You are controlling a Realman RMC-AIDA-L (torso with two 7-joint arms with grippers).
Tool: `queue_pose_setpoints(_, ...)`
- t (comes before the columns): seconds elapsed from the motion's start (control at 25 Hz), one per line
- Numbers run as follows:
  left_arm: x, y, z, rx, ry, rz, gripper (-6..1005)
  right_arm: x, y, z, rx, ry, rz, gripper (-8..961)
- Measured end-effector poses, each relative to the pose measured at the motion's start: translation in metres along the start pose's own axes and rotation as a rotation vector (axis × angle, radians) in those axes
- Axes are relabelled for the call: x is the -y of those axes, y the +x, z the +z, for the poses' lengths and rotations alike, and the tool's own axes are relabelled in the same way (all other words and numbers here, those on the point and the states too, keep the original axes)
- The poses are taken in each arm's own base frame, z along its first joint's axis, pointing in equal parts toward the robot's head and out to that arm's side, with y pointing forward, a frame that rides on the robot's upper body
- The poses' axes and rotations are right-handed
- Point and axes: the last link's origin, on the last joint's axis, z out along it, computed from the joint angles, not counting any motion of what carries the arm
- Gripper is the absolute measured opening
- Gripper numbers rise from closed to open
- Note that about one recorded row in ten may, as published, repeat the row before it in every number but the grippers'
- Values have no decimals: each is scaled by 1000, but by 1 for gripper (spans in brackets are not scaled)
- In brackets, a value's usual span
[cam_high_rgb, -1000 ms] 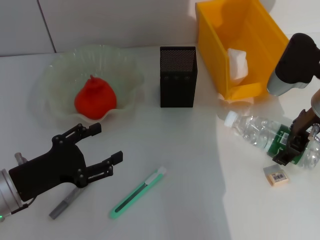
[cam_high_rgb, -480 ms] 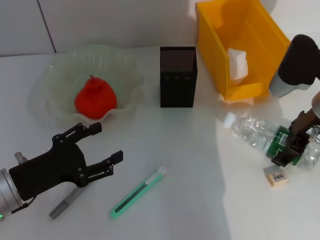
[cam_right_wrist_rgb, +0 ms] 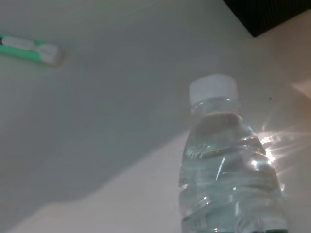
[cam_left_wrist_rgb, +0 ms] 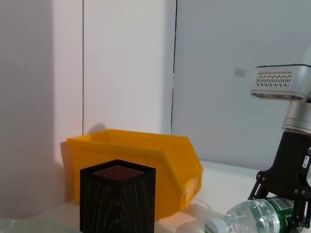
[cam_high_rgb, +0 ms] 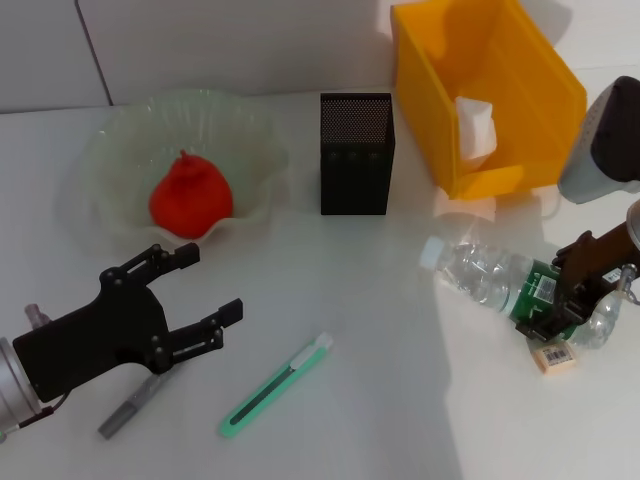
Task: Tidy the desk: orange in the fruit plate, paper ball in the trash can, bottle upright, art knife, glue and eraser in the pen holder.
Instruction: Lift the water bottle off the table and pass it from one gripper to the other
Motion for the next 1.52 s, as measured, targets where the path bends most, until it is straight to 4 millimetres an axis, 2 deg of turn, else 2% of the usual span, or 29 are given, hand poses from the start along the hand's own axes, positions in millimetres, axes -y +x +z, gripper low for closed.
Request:
queue_pose_setpoints(0.64,7,7,-6,-58,55,-5,859,7,19,-22,313,-41,67,769)
queue_pose_setpoints(1.04,9,13,-8,-98,63,5,859,-9,25,-37,518,-117,24,761)
queue_pose_setpoints(1.2,11,25,-10,-225,98,-69,859,-15,28,-45,653,-124,-23,762)
queue_pose_setpoints(1.28,13,33,-12,-361,129,-199,860,-16,29,-45,681,-125,-27,762)
queue_pose_setpoints(1.32,13,33,-12,-361,129,-199,860,-18,29,-45,716,-126,-40,762)
queue_pose_setpoints(1.44,11,36,-11,-429,127,-261,860,-21,30,-41,811,-135,-70,761)
queue_pose_setpoints(1.52,4,43,-8,-485,63,-292,860,-25,33,-36,912,-144,-93,761)
